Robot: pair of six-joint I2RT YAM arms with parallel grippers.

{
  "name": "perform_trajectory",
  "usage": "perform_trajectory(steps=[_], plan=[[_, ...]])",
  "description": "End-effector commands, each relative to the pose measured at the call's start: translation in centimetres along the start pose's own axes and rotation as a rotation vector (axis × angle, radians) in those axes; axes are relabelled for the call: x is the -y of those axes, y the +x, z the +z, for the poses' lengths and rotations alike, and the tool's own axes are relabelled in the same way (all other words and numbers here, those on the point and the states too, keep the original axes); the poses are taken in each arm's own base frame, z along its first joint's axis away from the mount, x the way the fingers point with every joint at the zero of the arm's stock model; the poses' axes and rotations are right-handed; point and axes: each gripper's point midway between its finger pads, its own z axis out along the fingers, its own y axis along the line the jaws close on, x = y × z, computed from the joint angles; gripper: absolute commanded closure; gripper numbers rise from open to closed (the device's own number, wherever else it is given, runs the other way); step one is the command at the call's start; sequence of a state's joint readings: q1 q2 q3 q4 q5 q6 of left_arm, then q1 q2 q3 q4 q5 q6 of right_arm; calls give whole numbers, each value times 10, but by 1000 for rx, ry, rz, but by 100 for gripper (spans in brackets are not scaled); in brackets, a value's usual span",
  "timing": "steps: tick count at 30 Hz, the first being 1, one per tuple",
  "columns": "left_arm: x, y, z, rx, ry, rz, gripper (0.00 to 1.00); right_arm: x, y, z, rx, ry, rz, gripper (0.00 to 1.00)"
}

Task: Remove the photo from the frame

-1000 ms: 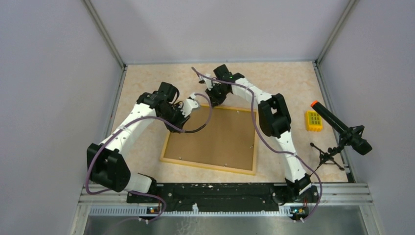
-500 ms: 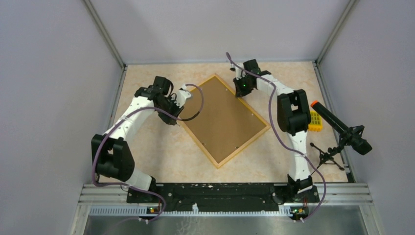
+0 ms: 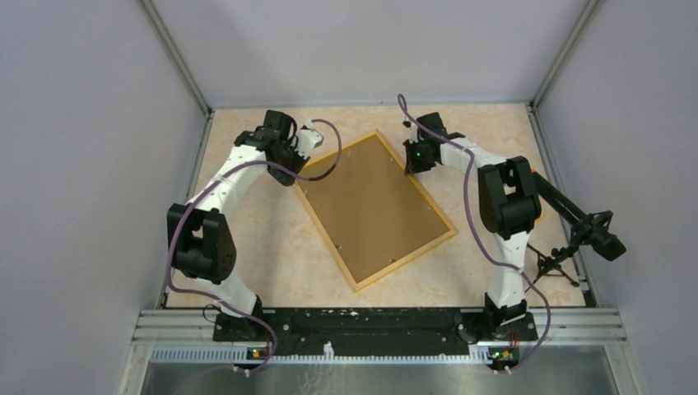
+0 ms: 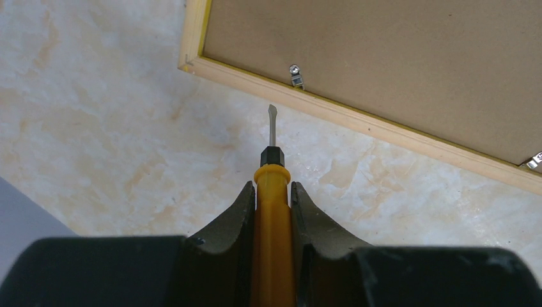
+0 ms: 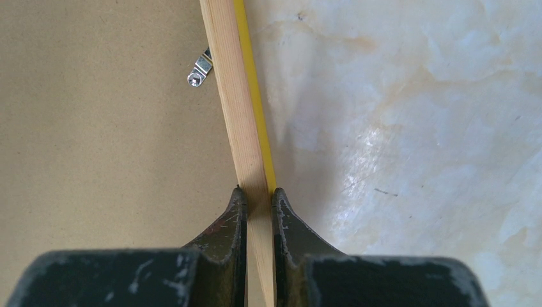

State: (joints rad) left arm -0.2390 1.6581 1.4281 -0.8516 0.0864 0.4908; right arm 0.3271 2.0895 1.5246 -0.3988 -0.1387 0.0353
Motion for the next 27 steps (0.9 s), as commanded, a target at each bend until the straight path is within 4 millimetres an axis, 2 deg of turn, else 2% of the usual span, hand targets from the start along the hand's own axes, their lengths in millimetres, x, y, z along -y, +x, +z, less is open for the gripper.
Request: perform_trajectory(steps=[1, 6, 10, 16, 27], plan=[[-1, -22, 6, 29, -23, 39, 100, -2, 43, -5, -139, 52, 197, 100], [-7, -28, 18, 7, -47, 52, 100, -6, 46, -6, -149, 66, 300, 100], [-11, -25, 26, -33, -86, 72, 100, -11, 51, -9, -147, 49, 338, 100], [-19, -25, 32, -46, -139, 90, 100, -15, 57, -11, -142, 26, 352, 100], [-21, -22, 45, -63, -142, 92, 100, -20, 65, -9, -155, 3, 366, 100]])
